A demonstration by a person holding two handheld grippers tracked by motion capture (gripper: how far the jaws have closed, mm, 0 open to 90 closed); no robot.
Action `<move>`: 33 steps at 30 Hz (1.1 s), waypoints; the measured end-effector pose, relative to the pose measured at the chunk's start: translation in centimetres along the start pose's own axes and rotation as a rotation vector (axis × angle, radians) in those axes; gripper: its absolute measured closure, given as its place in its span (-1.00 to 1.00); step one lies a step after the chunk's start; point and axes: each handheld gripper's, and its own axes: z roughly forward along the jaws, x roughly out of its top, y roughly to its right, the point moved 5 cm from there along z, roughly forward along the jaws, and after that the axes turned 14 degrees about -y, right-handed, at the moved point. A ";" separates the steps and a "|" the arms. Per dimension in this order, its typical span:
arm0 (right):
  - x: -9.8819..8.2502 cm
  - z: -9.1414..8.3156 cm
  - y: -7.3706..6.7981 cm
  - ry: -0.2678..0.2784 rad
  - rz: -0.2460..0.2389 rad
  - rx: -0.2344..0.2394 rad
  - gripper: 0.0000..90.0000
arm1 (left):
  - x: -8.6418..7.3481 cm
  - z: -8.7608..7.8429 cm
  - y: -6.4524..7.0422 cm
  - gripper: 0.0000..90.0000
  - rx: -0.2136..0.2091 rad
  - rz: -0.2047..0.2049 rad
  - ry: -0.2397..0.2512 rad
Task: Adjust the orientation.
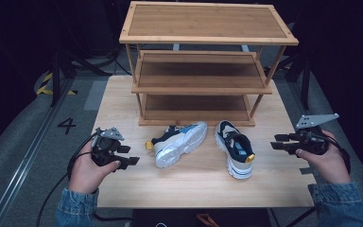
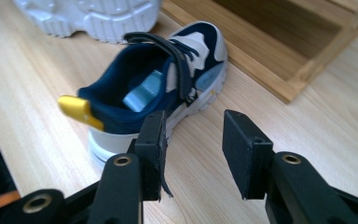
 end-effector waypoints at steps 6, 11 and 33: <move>0.1 0.1 -0.5 0.000 0.003 -0.005 0.38 | 0.8 -0.1 0.3 0.13 0.020 0.022 0.005; 0.2 0.2 -1.0 -0.009 0.010 -0.013 0.42 | 1.6 0.0 1.0 0.24 -0.002 0.021 0.000; -1.5 0.3 -2.4 -0.019 0.042 -0.017 0.43 | 7.9 5.0 3.4 0.92 -0.010 0.067 0.011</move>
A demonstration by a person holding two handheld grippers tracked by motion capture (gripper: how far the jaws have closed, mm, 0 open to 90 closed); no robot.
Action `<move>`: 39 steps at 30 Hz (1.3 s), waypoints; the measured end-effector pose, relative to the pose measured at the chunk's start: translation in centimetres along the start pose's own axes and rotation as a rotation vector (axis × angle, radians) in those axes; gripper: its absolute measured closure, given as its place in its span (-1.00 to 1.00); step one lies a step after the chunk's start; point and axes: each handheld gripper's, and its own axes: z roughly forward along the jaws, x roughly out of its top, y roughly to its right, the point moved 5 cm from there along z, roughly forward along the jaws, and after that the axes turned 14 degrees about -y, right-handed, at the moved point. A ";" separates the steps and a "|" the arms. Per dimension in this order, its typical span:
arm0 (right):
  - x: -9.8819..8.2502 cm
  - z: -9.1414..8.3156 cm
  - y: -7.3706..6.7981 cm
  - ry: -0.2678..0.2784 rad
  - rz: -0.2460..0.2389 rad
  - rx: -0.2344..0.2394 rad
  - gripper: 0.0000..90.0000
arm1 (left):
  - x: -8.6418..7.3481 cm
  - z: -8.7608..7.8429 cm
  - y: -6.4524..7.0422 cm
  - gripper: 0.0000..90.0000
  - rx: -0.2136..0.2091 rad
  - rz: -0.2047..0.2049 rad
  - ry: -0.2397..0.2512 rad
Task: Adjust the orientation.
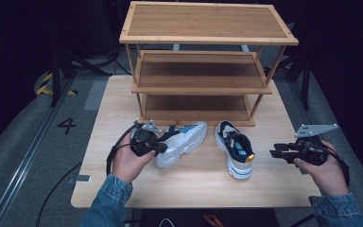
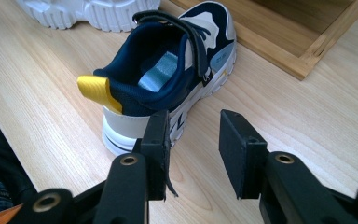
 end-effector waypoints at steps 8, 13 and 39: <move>-0.1 -0.5 -0.2 0.016 0.000 -0.005 0.42 | 0.4 0.6 -0.2 1.00 0.009 0.002 -0.004; -0.1 -0.6 -0.1 0.020 0.002 -0.008 0.40 | 0.4 0.7 0.2 1.00 0.028 0.018 -0.005; 0.3 -2.3 0.7 0.076 0.017 -0.013 0.34 | -0.2 3.8 6.5 0.85 -0.148 0.143 -0.216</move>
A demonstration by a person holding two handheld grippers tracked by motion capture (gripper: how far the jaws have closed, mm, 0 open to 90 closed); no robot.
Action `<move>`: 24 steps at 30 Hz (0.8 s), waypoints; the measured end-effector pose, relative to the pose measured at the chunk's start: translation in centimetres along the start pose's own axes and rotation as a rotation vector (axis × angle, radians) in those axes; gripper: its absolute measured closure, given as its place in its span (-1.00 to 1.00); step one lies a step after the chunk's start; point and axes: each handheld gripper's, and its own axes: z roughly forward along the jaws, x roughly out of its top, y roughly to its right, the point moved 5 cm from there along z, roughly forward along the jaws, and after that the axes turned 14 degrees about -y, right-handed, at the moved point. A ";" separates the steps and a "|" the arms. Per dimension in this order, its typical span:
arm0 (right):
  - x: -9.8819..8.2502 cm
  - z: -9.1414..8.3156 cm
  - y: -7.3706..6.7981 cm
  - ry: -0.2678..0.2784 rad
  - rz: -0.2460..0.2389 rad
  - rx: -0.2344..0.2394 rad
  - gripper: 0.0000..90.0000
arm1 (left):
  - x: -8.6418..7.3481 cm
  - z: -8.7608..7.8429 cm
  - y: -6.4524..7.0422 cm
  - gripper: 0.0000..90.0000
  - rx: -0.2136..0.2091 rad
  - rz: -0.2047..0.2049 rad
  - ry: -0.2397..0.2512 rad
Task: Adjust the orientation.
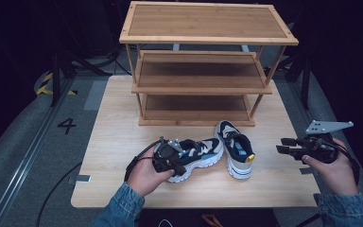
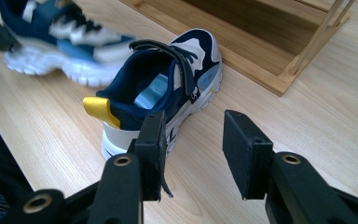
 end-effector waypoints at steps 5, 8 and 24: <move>0.1 0.2 -0.1 -0.004 -0.008 0.003 0.33 | -0.1 0.3 0.1 0.76 -0.002 -0.004 -0.012; 0.1 0.1 -0.1 -0.001 -0.005 0.006 0.33 | 0.0 -0.2 0.4 0.71 -0.008 0.010 0.011; -0.1 1.3 -0.8 -0.035 -0.012 0.020 0.29 | 0.3 -5.0 0.9 0.46 0.094 0.025 0.141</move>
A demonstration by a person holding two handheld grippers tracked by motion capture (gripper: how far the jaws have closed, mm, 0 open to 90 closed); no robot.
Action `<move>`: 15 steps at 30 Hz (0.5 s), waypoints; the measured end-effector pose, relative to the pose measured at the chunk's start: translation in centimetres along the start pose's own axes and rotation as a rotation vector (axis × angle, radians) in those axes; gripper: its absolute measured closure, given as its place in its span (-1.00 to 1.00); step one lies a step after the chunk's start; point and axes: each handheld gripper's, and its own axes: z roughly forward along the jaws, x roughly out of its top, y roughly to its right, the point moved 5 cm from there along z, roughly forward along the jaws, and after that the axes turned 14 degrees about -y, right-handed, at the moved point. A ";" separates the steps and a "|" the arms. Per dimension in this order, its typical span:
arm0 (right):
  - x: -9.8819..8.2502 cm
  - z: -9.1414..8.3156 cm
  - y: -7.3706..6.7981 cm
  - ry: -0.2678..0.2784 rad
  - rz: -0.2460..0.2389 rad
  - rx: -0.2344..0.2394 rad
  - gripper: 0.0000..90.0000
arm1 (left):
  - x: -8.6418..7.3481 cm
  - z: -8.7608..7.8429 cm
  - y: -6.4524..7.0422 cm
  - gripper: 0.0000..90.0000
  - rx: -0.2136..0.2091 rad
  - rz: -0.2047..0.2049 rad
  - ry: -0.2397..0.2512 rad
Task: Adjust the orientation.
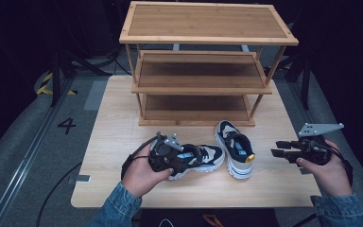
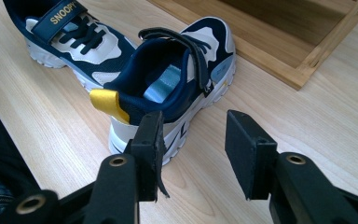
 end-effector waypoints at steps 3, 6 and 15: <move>-0.3 0.1 -0.1 -0.007 0.010 0.002 0.28 | -0.2 -1.2 -1.1 0.43 0.029 -0.032 0.043; -0.5 0.0 -0.1 -0.011 0.011 -0.004 0.28 | -0.5 -1.6 -2.1 0.44 0.062 -0.066 0.073; -1.7 0.0 0.0 -0.024 0.040 -0.012 0.26 | 1.0 -0.1 -4.6 0.10 0.120 -0.072 0.060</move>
